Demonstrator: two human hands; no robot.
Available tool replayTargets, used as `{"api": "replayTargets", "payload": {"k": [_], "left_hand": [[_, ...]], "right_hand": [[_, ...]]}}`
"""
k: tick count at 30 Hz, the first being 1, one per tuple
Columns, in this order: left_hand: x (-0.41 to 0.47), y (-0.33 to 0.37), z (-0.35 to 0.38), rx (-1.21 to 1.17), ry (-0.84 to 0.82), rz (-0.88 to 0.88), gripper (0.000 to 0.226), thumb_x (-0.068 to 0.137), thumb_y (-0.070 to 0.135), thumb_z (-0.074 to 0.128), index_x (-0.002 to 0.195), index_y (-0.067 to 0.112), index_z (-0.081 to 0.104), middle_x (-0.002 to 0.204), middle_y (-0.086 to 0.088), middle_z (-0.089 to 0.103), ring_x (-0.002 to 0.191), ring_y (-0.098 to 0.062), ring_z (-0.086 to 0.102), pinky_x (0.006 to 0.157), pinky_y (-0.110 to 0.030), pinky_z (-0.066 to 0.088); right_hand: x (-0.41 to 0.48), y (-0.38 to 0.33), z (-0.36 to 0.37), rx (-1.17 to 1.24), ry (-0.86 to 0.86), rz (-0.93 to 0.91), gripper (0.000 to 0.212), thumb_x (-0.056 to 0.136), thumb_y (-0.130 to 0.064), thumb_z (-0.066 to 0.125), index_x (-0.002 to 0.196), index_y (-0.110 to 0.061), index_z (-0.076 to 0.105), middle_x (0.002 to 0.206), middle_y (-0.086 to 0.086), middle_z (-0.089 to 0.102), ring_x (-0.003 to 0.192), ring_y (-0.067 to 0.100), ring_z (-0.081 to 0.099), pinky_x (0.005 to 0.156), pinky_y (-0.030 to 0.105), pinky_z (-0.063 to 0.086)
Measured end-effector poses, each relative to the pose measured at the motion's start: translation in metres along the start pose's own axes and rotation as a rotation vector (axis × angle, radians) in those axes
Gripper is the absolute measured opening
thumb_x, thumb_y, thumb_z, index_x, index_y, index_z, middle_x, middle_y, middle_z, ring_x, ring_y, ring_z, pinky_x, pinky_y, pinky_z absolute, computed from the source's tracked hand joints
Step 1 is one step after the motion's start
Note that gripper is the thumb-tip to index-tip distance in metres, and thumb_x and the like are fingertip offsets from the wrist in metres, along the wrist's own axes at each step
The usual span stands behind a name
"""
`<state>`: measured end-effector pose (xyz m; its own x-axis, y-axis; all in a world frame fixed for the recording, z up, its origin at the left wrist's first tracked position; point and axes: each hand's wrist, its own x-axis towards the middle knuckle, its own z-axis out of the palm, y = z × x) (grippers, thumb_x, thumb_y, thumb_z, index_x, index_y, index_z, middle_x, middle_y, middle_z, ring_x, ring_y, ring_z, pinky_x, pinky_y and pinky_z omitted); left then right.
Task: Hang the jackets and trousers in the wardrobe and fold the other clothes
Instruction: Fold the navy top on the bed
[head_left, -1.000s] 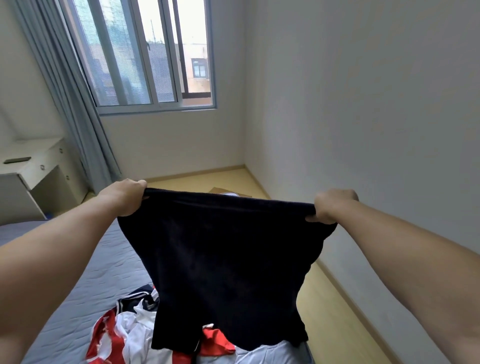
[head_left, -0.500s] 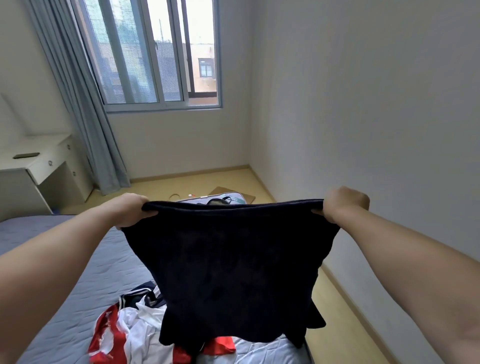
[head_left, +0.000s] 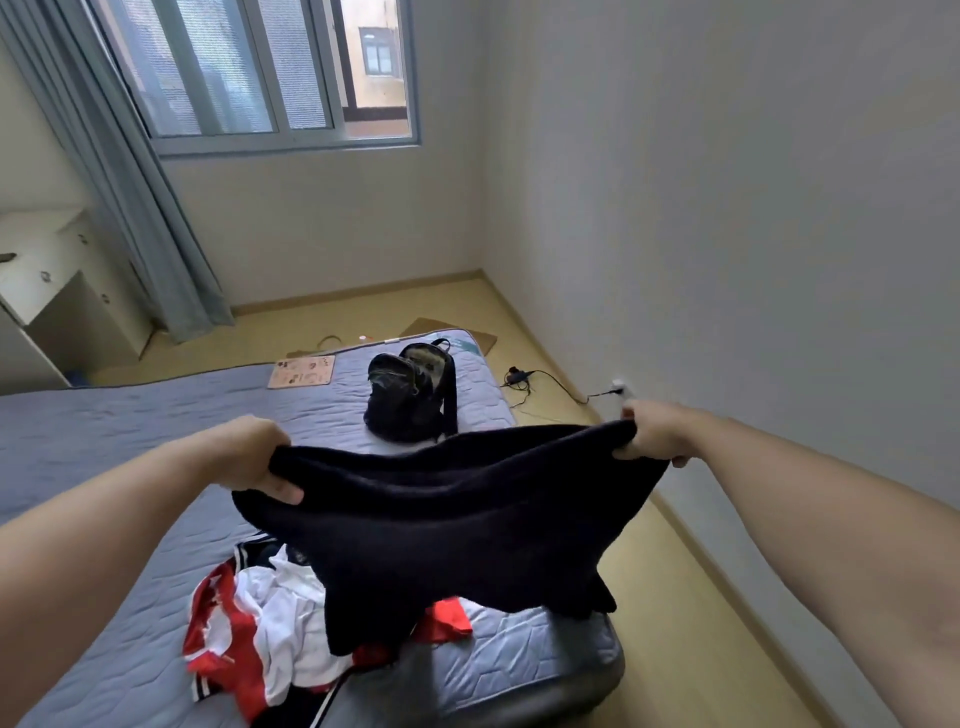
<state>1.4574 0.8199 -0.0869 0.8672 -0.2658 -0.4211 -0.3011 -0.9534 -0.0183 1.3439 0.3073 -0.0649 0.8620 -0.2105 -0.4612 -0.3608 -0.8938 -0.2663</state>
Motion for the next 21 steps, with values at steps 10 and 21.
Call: {"api": "replayTargets", "payload": {"k": [10, 21], "left_hand": [[0.045, 0.01, 0.067, 0.137, -0.642, -0.06, 0.084, 0.041, 0.062, 0.09, 0.11, 0.019, 0.072, 0.094, 0.005, 0.074, 0.087, -0.023, 0.074, 0.065, -0.031, 0.061], [0.15, 0.03, 0.025, 0.165, 0.049, -0.116, 0.026, 0.09, 0.034, 0.07, 0.112, 0.021, 0.07, 0.113, -0.007, 0.068, 0.103, -0.031, 0.065, 0.079, -0.036, 0.054]], "right_hand": [[0.033, -0.048, 0.07, -0.609, -0.73, 0.271, 0.038, 0.088, -0.04, 0.076, 0.097, -0.006, 0.062, 0.086, 0.006, 0.061, 0.077, 0.026, 0.06, 0.072, 0.032, 0.053], [0.175, -0.101, 0.044, -0.358, -0.073, 0.08, 0.032, 0.092, -0.008, 0.052, 0.122, -0.007, 0.062, 0.1, 0.012, 0.06, 0.102, 0.038, 0.067, 0.086, 0.046, 0.059]]}}
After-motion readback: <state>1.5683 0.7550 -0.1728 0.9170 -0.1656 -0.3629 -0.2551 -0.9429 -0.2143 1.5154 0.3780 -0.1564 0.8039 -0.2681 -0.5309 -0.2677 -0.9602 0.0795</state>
